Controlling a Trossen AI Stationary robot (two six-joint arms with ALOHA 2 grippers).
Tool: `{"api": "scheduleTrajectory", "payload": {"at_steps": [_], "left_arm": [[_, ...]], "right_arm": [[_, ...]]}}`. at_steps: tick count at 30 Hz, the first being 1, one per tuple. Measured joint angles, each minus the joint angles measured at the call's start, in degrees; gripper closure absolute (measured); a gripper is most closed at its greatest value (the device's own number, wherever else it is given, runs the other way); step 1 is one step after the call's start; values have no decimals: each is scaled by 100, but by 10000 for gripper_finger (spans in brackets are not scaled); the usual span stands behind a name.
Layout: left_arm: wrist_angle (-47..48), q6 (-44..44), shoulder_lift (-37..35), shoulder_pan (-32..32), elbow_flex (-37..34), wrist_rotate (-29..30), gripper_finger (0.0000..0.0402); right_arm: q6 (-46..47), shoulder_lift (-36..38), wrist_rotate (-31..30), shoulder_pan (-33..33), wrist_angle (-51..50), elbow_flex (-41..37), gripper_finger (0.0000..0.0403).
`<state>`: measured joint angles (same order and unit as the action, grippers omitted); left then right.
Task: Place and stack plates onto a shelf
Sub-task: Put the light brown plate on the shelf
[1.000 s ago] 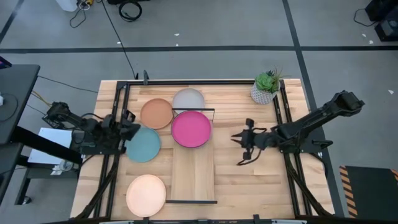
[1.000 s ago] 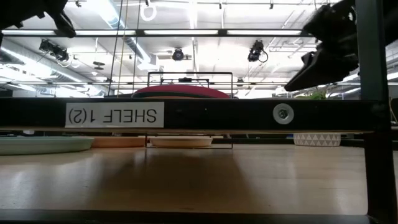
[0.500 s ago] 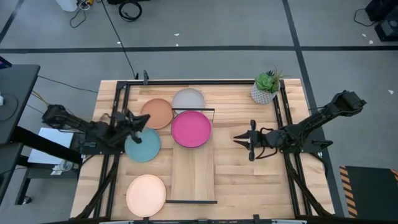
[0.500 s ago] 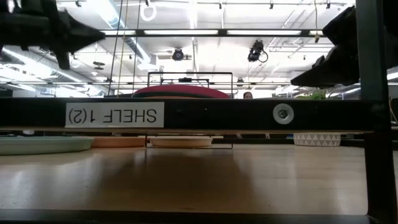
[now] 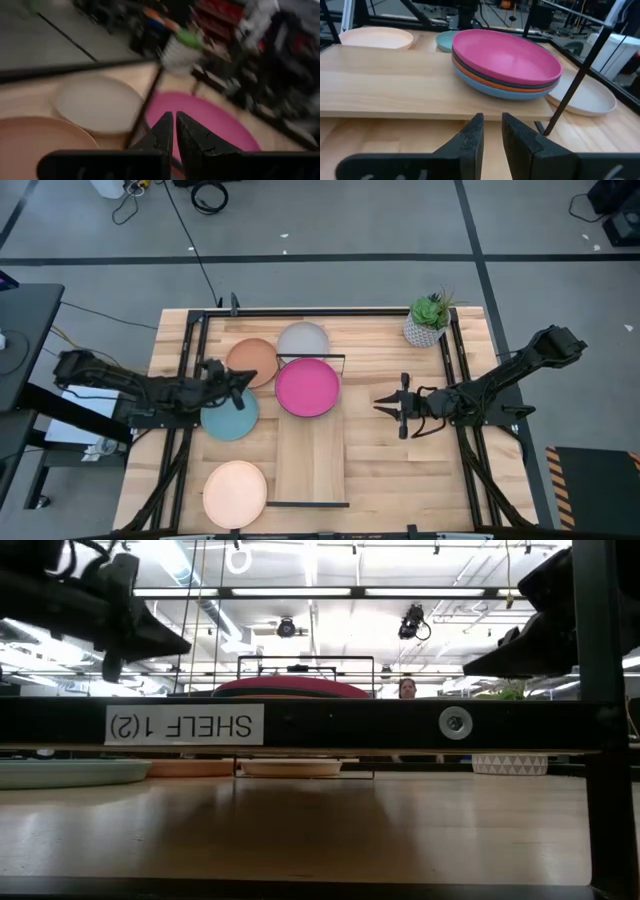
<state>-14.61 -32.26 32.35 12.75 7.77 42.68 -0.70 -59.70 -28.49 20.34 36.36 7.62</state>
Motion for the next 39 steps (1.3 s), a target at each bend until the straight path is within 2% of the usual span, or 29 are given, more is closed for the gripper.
{"api": "scheduleTrajectory", "payload": {"at_steps": [3, 8, 10, 13, 17, 20, 22, 28, 39], "left_arm": [[29, -133, 341, -290, 3, -750, 374], [69, -452, 899, -801, 11, -1343, 369], [463, -608, 1106, -1011, 127, -1665, 357], [1596, -755, 1431, -1293, 560, -1988, 331], [3041, -465, 1957, -1577, 1272, -2033, 294], [3478, 158, 2347, -1690, 1750, -1966, 277], [3558, 382, 2610, -1735, 1985, -1997, 273], [3639, 873, 3437, -1907, 2335, -2640, 271], [3635, 1815, 4338, -1908, 2348, -2434, 271]], "right_arm": [[-231, 0, 7, 0, 154, 2, 329], [-452, 0, 117, 1, 175, 2, 329], [-515, 0, 136, 2, 177, 2, 329], [-548, 0, 136, 0, 177, 2, 329], [-594, 0, 138, 0, 198, 2, 329], [-642, 0, 155, 0, 233, 2, 329], [-640, 0, 157, 0, 243, 2, 329], [-536, -2, 324, 4, 236, 2, 329], [-189, -4, 422, 28, 79, 4, 329]]}}
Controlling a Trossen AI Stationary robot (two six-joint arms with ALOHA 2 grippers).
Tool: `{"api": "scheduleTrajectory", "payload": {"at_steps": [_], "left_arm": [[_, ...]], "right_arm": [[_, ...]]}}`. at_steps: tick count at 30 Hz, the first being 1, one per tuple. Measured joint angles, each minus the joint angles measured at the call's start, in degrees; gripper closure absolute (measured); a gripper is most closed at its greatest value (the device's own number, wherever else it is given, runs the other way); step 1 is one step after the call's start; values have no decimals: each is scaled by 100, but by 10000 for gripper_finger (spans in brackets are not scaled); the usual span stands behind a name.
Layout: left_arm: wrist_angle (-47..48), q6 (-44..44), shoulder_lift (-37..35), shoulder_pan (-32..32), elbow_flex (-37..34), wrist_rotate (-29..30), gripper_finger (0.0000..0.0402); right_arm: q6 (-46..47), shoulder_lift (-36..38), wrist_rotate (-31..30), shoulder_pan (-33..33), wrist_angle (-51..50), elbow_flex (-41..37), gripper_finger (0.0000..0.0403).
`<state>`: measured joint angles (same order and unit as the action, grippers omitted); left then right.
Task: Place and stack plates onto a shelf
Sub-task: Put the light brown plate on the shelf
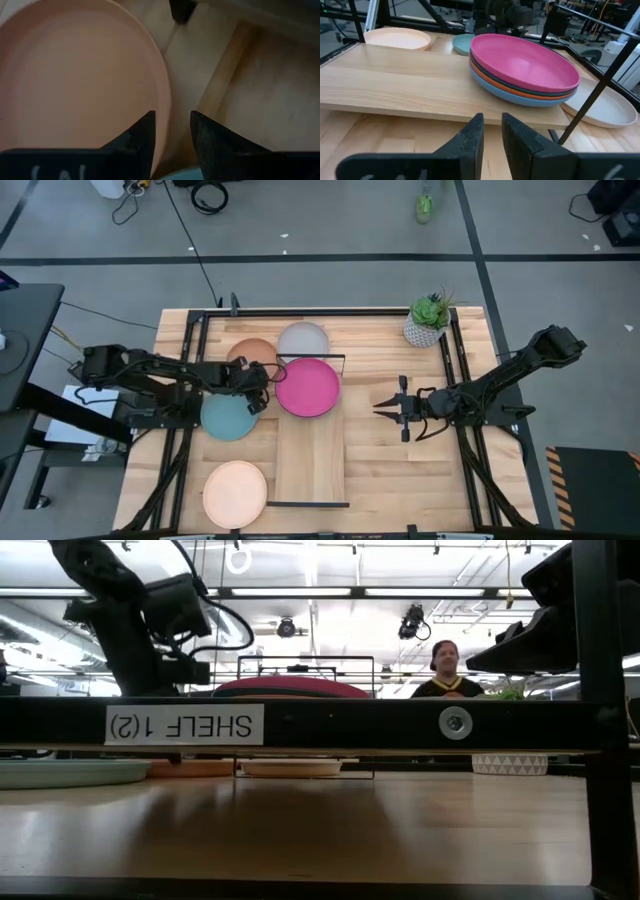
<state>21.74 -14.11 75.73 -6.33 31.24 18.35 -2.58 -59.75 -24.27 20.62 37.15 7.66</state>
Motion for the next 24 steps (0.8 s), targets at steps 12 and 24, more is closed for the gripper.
{"api": "scheduleTrajectory", "payload": {"at_steps": [12, 24], "left_arm": [[-24, 48, 564, 6, 20, -10, 358], [708, -90, 163, 0, 304, 53, 386]], "right_arm": [[89, 0, 11, 2, 46, -98, 329], [36, 0, -9, 0, 60, -103, 329]]}}
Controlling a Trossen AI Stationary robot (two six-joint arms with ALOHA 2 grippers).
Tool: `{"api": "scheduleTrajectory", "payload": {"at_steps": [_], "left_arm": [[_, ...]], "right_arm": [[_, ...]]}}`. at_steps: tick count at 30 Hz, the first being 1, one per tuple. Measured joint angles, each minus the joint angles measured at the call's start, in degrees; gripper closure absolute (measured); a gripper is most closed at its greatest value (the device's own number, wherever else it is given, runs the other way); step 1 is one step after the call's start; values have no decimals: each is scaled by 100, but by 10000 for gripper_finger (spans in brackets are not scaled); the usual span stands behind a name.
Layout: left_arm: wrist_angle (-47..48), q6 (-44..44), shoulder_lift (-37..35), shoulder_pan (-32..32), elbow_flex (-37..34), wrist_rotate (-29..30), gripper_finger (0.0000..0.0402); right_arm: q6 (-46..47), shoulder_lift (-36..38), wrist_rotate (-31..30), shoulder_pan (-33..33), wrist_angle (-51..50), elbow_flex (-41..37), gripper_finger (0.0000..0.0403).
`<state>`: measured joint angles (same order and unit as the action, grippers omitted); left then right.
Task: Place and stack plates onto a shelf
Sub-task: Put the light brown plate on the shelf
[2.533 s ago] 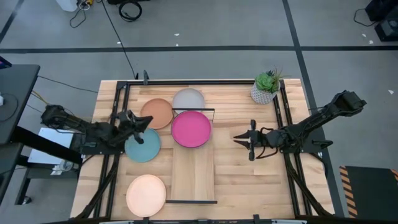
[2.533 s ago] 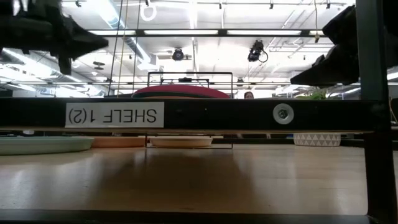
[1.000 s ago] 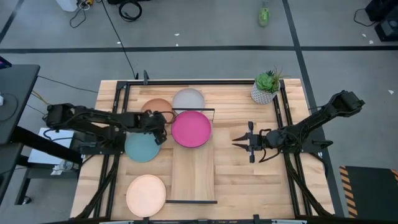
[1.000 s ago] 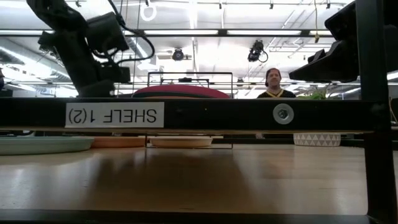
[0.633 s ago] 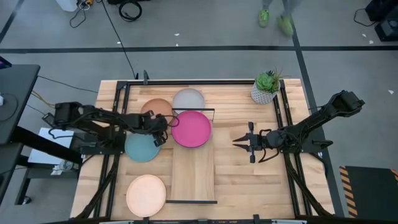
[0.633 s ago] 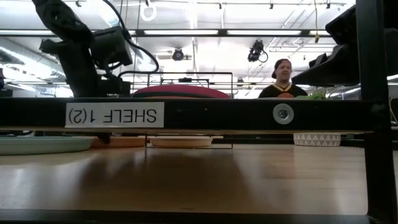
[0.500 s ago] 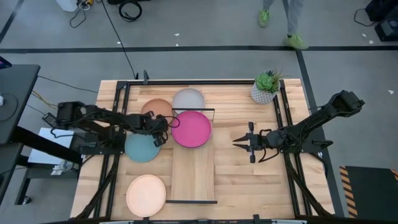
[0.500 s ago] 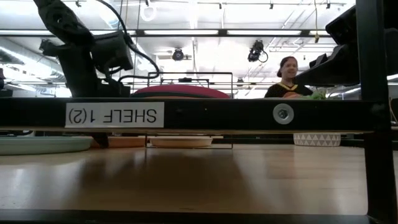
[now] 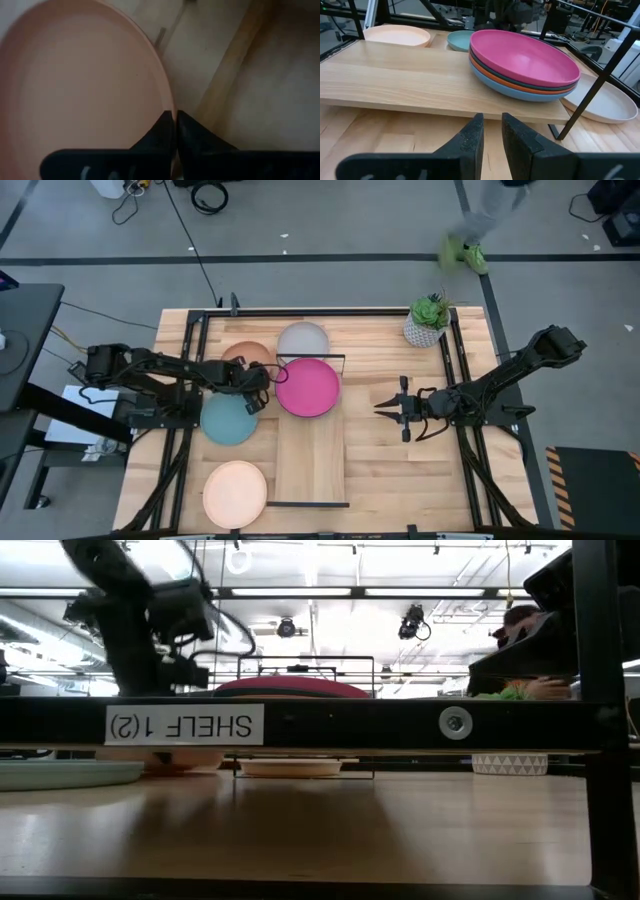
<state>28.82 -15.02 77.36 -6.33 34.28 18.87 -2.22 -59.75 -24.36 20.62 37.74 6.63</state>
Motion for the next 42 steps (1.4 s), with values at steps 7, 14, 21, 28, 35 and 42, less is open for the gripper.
{"api": "scheduleTrajectory", "payload": {"at_steps": [7, 14, 21, 28, 35, 42], "left_arm": [[2110, -268, -290, 0, 1555, -135, 386], [3753, -570, -330, 289, 3382, 186, 386], [3842, -513, -335, 1255, 4630, 1250, 385], [2343, 880, -226, 2721, 4714, 1243, 384], [1638, 244, 197, 3625, 4710, 1152, 383], [630, -53, 1183, 3746, 4708, -40, 383]], "right_arm": [[-224, 0, -4, -1, 98, -2, 329], [-429, 0, -29, -4, 206, -2, 329], [-356, -4, -48, -7, 248, -2, 329], [-215, -4, -81, -6, 202, -2, 329], [-170, -4, -111, 62, -167, -2, 329], [-624, -4, -384, 103, -168, -2, 329]]}}
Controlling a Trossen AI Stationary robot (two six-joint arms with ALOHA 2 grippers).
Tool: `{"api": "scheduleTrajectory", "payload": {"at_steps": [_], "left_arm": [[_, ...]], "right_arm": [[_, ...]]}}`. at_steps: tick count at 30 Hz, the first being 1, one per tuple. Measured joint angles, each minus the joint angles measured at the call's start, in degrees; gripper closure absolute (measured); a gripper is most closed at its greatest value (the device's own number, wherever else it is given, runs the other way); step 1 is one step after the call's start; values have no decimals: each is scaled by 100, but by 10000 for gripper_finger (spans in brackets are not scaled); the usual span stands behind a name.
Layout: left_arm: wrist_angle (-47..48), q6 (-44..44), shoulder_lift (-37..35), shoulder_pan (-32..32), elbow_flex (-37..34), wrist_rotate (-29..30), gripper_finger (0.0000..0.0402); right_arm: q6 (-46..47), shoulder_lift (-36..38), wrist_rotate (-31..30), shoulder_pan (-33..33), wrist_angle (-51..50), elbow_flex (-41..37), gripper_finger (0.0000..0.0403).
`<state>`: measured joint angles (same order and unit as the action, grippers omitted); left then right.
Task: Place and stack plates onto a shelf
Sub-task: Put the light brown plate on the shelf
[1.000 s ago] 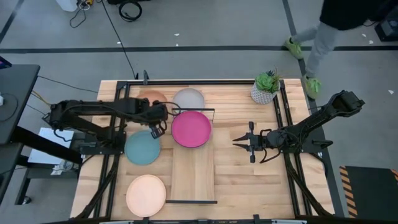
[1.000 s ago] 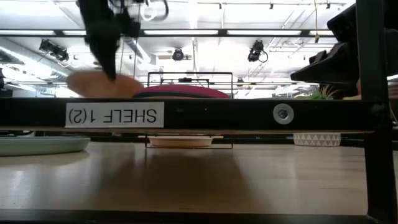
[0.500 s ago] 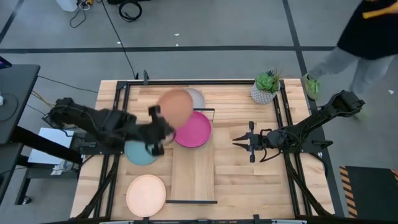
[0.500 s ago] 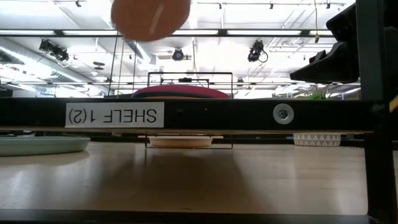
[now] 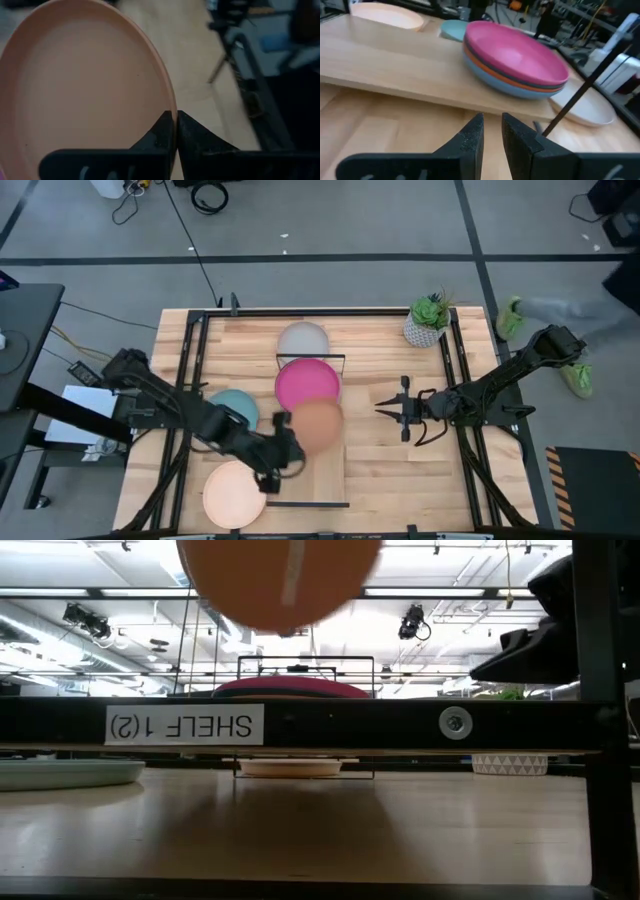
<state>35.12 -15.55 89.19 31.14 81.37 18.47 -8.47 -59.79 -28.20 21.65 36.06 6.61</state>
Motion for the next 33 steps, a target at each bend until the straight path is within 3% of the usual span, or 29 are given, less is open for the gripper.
{"api": "scheduleTrajectory", "payload": {"at_steps": [7, 27, 33], "left_arm": [[-302, -184, 618, -1, -3, -963, 384], [-461, -481, 1445, 328, -3, -889, 375], [-477, -224, 1443, 396, 6, -730, 354]], "right_arm": [[-19, 2, -173, 0, 289, 0, 329], [105, 2, 238, 0, 288, 0, 329], [105, 2, 238, 0, 288, 0, 329]]}}
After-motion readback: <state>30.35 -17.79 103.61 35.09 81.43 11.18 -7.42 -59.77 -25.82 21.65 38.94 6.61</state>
